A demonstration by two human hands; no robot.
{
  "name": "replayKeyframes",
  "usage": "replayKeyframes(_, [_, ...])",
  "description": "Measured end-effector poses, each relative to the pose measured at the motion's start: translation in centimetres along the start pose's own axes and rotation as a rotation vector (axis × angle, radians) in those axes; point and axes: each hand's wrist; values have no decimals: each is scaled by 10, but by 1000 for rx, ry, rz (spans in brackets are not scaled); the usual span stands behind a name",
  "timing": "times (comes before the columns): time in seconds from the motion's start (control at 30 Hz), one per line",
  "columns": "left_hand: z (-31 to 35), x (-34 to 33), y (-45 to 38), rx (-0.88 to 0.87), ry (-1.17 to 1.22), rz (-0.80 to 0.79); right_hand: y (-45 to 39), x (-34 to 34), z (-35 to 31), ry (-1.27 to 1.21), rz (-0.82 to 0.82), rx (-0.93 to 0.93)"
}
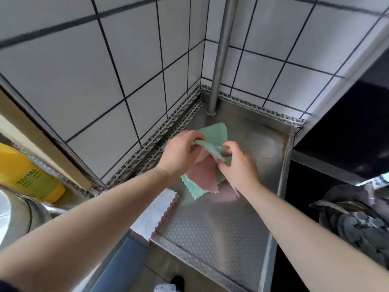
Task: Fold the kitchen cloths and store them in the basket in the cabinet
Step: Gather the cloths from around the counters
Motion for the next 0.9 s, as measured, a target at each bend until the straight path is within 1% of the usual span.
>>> replayKeyframes(0.07, [16, 9, -21, -76, -60, -18, -12, 6, 3, 51, -138, -80])
replayKeyframes(0.1, [23, 13, -29, -100, -85, -22, -15, 8, 6, 94, -178, -96])
replayKeyframes(0.2, [44, 28, -52, -148, -123, -3, -24, 21, 14, 199, -189, -134])
replayKeyframes(0.33, [57, 45, -69, -208, -120, 55, -35, 40, 24, 267, -265, -255])
replayKeyframes(0.47, [61, 65, -84, -245, -210, 145, -53, 67, 32, 210, -179, -365])
replayKeyframes(0.57, [62, 77, -93, -216, -225, 212, -69, 90, 33, 67, -91, -423])
replayKeyframes(0.63, [61, 84, -98, -192, -232, 237, -78, 106, 30, 63, -18, -395])
replayKeyframes(0.77, [64, 96, -99, -163, -212, 290, -80, 136, 23, 164, 115, -245])
replayKeyframes(0.83, [64, 100, -95, -183, -192, 326, -76, 148, 23, 231, 162, -152])
replayKeyframes(0.9, [63, 101, -88, -226, -200, 359, -66, 159, 25, 302, 175, -63])
Point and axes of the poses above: each hand's wrist, its own y-axis away from the middle knuckle, its own x-axis out of the back of the hand, z = x × y, and after that the axes turned 3 degrees about x, right-handed
